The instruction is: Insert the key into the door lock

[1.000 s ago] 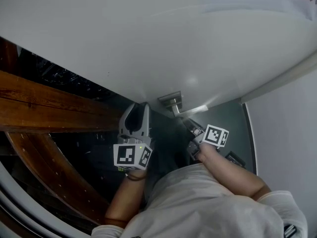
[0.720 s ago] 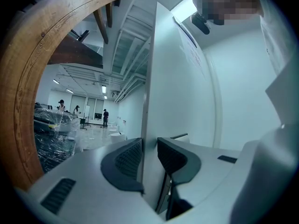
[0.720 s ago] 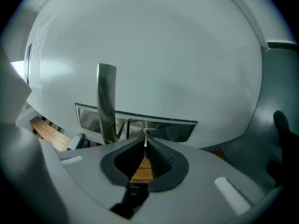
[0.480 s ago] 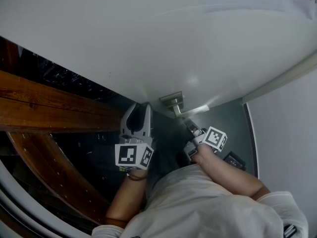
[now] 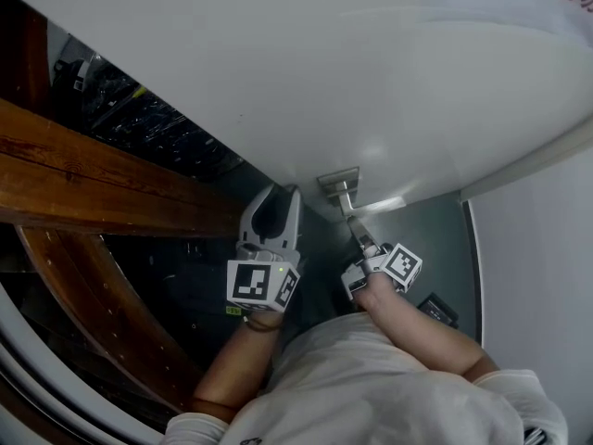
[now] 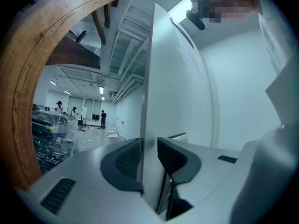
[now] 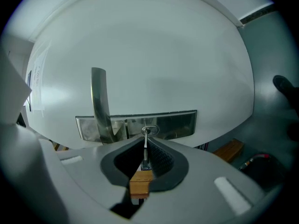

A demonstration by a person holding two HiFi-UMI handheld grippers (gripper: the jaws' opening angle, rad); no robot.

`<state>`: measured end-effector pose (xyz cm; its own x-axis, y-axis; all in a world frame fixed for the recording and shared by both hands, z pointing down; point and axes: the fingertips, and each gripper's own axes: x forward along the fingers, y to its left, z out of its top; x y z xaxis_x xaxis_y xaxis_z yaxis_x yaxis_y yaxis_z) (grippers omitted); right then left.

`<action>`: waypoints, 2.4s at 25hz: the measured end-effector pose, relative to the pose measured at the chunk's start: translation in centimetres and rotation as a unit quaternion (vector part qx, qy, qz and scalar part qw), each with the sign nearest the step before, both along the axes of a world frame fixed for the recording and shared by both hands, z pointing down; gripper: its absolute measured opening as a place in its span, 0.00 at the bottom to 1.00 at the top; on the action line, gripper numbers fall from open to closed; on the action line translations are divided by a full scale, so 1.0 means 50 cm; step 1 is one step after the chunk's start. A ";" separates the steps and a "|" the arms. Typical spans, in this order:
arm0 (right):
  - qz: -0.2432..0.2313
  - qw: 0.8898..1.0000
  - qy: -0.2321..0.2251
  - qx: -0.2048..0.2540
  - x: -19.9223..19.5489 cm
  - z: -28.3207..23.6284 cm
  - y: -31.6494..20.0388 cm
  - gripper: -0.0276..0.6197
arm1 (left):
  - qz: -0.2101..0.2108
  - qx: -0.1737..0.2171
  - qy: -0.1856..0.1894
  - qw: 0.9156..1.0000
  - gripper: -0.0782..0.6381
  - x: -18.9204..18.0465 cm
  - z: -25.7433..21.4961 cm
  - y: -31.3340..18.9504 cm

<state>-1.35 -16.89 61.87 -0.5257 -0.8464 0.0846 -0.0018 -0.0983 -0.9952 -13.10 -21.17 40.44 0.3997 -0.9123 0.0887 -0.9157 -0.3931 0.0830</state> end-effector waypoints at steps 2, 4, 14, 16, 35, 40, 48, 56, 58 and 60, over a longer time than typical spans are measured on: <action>0.003 1.000 -0.006 0.002 -0.007 0.002 -0.002 0.08 | 0.000 0.001 0.000 1.000 0.25 -0.003 0.001 0.000; 0.008 1.000 -0.012 0.002 -0.011 0.004 -0.004 0.08 | 0.000 0.003 0.004 1.000 0.25 -0.005 0.005 0.000; 0.010 1.000 -0.014 0.005 -0.018 0.007 -0.006 0.08 | 0.005 0.004 -0.002 1.000 0.25 -0.005 0.003 -0.001; 0.011 1.000 -0.021 0.007 -0.019 0.006 -0.008 0.08 | 0.004 0.004 0.000 1.000 0.25 -0.003 0.001 -0.002; 0.024 0.999 -0.001 0.028 -0.023 0.008 -0.052 0.08 | 0.000 0.008 0.005 1.000 0.25 -0.001 0.000 -0.004; 0.020 0.999 0.003 0.031 -0.024 0.007 -0.053 0.08 | -0.002 0.012 -0.005 1.000 0.25 -0.006 0.006 -0.006; -0.031 0.999 0.021 0.023 -0.041 -0.009 0.001 0.10 | -0.004 0.014 -0.012 1.000 0.25 -0.012 0.013 0.000; -0.081 0.994 0.066 0.026 -0.029 -0.040 0.053 0.13 | -0.012 0.005 0.001 1.000 0.25 -0.026 0.005 0.052; -0.088 0.993 0.074 0.032 -0.030 -0.066 0.065 0.11 | -0.011 0.006 0.002 1.000 0.25 -0.028 -0.004 0.071; -0.097 0.990 0.089 0.043 -0.028 -0.097 0.075 0.07 | -0.008 0.008 0.002 1.000 0.25 -0.027 -0.017 0.092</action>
<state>-2.77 -13.17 57.00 -0.6621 -0.7395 0.1213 -0.1876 0.0068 -0.9822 -14.43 -16.58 39.62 0.3848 -0.9201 0.0727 -0.9218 -0.3792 0.0803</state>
